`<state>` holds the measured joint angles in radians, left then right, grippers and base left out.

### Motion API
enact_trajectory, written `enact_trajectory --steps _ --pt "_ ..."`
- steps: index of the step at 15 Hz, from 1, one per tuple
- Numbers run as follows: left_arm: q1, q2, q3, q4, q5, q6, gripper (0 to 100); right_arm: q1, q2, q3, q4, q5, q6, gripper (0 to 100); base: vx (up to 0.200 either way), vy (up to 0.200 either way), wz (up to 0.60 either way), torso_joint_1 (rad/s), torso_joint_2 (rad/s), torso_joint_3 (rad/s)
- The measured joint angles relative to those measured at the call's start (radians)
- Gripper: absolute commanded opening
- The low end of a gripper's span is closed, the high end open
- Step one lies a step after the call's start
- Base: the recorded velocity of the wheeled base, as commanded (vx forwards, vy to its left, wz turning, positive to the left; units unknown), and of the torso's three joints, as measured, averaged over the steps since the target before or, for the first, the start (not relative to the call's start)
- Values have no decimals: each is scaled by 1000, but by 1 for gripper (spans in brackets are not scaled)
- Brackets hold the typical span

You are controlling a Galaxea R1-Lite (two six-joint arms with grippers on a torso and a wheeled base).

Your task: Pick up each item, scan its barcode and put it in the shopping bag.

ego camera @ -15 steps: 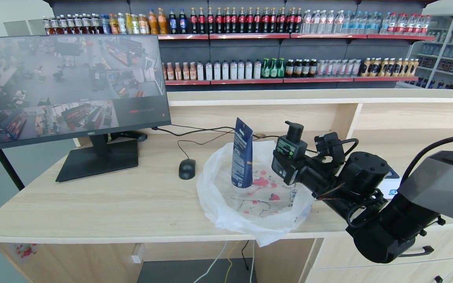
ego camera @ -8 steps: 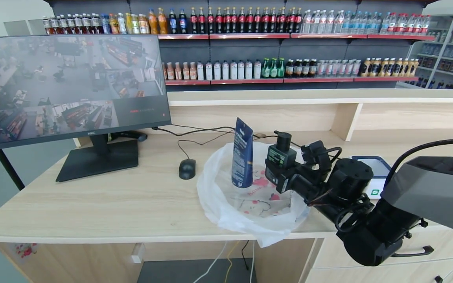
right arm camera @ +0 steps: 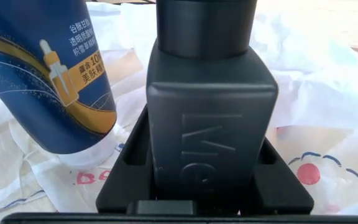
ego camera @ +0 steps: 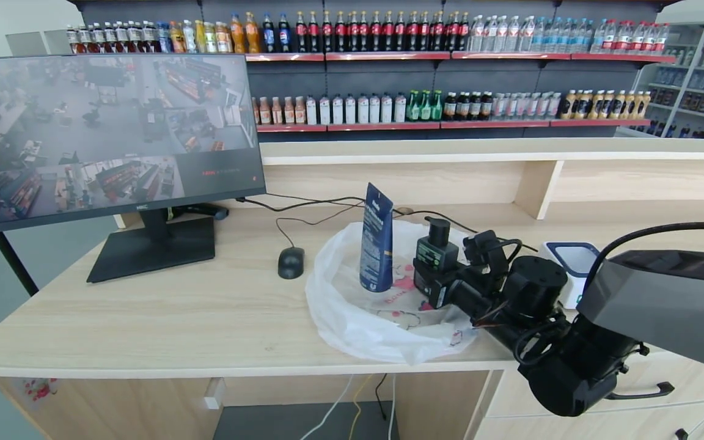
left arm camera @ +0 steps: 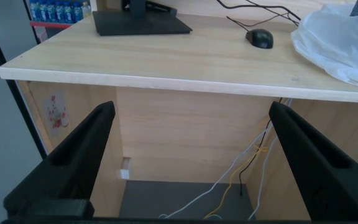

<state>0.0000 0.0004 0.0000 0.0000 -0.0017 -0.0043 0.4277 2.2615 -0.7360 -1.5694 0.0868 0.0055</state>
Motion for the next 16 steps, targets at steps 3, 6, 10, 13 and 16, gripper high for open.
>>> enact_trajectory --steps 3,6,10,13,16 --pt "0 0 0 0 0 0 100 1 6 7 -3 0 0 0 0 0 0 0 0 0" --pt "0 0 0 0 0 0 100 -4 10 27 -9 1 1 0 0 0 0 0 0 0" --pt "0 0 0 0 0 0 100 -2 13 58 -6 -1 3 0 0 0 0 0 0 0" --pt "0 0 0 0 0 0 100 -2 14 66 -2 -2 10 0 0 0 0 0 0 0" --pt "0 0 0 0 0 0 100 -1 15 71 -1 -1 26 0 0 0 0 0 0 0"
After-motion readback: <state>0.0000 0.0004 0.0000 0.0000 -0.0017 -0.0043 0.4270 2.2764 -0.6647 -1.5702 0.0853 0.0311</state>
